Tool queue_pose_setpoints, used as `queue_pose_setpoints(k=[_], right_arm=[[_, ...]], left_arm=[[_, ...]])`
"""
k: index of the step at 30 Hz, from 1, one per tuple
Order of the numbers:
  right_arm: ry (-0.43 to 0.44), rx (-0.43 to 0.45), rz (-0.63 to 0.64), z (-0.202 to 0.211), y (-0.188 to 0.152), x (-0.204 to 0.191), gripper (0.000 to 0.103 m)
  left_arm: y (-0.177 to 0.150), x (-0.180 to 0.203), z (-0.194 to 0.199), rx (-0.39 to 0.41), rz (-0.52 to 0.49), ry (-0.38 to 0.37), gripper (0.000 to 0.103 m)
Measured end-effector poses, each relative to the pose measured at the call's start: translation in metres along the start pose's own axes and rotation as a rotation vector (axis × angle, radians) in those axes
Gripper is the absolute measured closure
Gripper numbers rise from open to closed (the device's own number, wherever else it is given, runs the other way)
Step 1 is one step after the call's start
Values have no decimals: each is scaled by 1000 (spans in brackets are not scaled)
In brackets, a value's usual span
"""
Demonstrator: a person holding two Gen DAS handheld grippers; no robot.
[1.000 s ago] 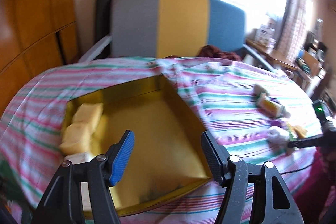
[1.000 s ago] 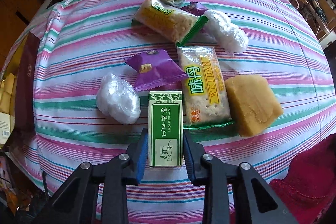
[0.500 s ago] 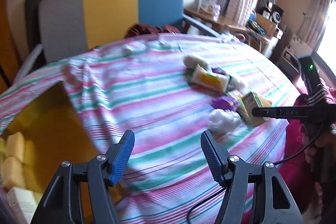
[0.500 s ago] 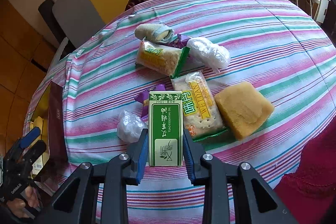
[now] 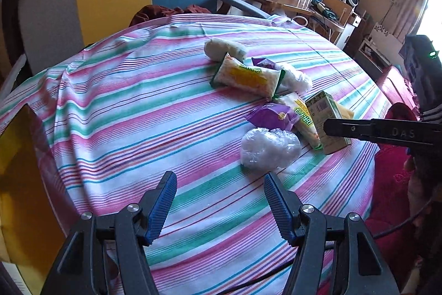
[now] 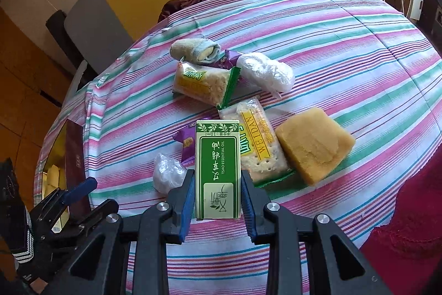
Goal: Organize objects
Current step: 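Grasp the green box with the right gripper while the left gripper moves toward the items, then grasp the clear plastic bundle with the left gripper and lift it toward the gold tray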
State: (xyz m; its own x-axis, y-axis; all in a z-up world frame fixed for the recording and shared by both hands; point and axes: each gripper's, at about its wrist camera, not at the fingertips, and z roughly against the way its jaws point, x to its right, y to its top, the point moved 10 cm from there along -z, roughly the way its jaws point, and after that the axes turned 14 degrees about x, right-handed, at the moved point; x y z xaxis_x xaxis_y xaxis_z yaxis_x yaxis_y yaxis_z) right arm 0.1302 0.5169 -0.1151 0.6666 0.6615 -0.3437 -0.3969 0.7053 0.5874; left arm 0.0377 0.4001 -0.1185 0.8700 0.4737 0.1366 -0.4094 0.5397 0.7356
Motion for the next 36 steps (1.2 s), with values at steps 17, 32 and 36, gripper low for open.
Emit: queue_pose_setpoints(k=[17, 32, 36], right_arm=[[4, 36, -69, 3, 8, 8, 73], [62, 29, -38, 3, 6, -5, 73], [65, 14, -16, 1, 4, -8, 73]], left_arm=[[7, 55, -63, -65, -45, -84, 34], [4, 8, -11, 61, -38, 16, 45], [8, -14, 21, 117, -38, 79, 45]])
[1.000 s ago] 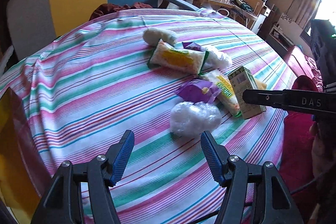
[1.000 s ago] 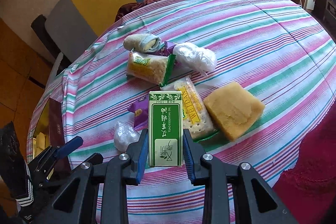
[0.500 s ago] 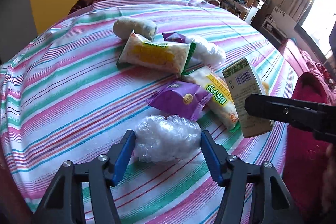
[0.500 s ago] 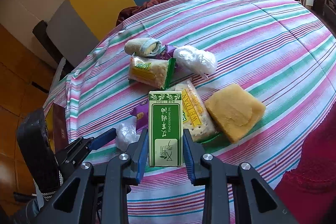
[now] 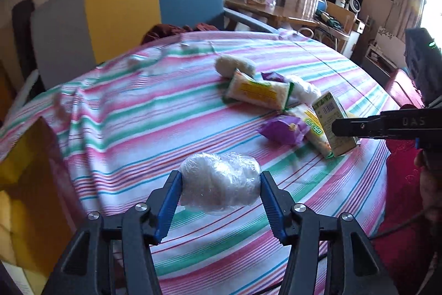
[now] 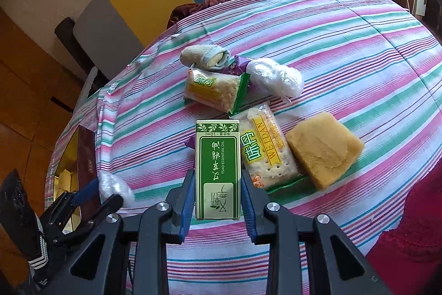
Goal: Organize objects
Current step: 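Grasp the clear plastic bundle with the left gripper and lift it toward the gold tray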
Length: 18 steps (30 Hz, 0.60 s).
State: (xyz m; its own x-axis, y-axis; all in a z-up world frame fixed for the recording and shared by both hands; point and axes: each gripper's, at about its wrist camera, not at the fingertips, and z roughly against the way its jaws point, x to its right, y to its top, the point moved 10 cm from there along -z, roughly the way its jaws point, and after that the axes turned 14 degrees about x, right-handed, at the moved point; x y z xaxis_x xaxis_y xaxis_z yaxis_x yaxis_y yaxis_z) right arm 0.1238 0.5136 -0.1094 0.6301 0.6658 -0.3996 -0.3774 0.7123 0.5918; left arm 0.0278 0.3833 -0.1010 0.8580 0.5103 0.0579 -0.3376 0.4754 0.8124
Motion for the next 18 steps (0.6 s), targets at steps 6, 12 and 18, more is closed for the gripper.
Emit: queue_pose_setpoints(k=[6, 12, 18], right_arm=[[-22, -12, 4, -2, -1, 3, 73], [-47, -22, 6, -3, -3, 7, 73], [-65, -28, 9, -4, -5, 9, 73]], left_arm=[[5, -32, 35, 54, 20, 75, 45], [7, -56, 60, 86, 58, 121, 45], [6, -78, 75, 102, 95, 152, 45]])
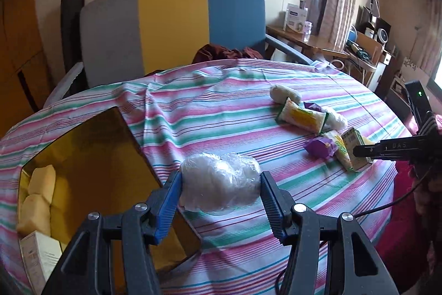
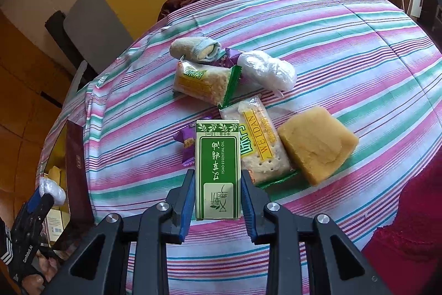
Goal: Organize objects
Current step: 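Grasp the clear plastic bundle with the left gripper and lift it toward the gold tray, then lower the plastic bundle into the gold tray and open the left gripper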
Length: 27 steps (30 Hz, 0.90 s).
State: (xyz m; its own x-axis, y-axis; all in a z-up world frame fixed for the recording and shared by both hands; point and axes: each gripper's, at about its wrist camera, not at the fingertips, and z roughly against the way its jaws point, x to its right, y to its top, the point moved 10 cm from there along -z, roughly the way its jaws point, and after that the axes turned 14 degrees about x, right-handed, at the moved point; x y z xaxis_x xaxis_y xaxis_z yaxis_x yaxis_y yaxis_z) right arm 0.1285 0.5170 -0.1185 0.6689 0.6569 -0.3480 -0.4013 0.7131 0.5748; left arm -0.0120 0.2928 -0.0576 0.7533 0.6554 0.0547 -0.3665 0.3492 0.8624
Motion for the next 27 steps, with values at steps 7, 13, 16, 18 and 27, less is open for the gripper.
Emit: queue_pose_setpoints(k=[7, 13, 16, 18, 27], right_arm=[[-13, -6, 3, -1, -1, 1, 73], [-13, -8, 4, -1, -1, 1, 73], [-11, -9, 6, -1, -2, 0, 73], [-7, -7, 6, -1, -1, 0, 73], [4, -2, 2, -1, 0, -2, 73]], left_arm=[[-9, -43, 8, -20, 77, 48, 45], [-26, -116, 22, -50, 244, 126, 45], [-36, -153, 29, -67, 322, 167, 45], [-39, -174, 30, -82, 362, 192, 45], [-42, -247, -10, -194, 420, 290, 45]])
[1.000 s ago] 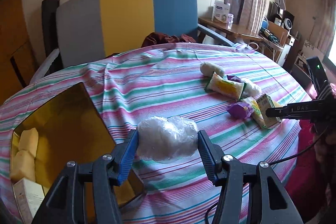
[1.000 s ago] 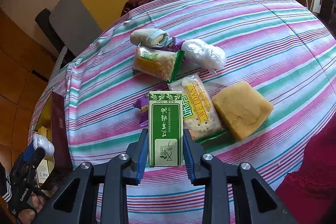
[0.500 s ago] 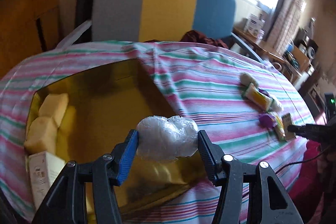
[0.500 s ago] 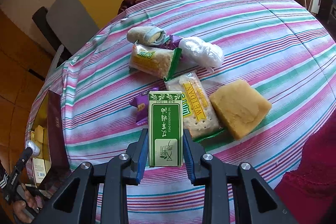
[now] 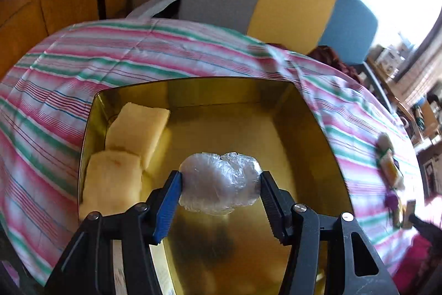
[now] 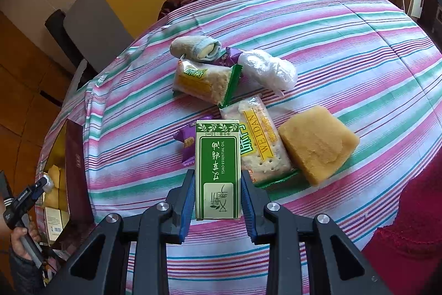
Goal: Organize objects
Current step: 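Lower the plastic bundle into the gold tray and open the left gripper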
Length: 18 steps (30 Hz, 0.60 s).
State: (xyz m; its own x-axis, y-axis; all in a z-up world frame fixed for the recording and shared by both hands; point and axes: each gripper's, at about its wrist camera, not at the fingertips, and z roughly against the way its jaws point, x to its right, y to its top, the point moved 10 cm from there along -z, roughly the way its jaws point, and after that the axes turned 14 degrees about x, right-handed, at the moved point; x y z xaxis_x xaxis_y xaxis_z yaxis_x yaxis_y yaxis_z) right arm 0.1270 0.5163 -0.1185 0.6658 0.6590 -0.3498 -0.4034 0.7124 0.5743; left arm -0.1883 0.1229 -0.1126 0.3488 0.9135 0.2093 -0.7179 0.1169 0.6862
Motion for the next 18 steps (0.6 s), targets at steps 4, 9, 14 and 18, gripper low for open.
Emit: queue_pose_setpoints(k=[4, 9, 14, 18], right_arm=[[-1, 0, 0, 0, 0, 0, 73], [0, 2, -2, 0, 0, 1, 73], [1, 2, -1, 0, 0, 1, 73], [2, 1, 0, 0, 0, 0, 73]], left_arm=[[12, -4, -26, -27, 1, 36, 45], [25, -14, -55, -57, 1, 101, 45], [32, -23, -75, -72, -14, 150, 42], [34, -34, -79, -68, 14, 177, 37]])
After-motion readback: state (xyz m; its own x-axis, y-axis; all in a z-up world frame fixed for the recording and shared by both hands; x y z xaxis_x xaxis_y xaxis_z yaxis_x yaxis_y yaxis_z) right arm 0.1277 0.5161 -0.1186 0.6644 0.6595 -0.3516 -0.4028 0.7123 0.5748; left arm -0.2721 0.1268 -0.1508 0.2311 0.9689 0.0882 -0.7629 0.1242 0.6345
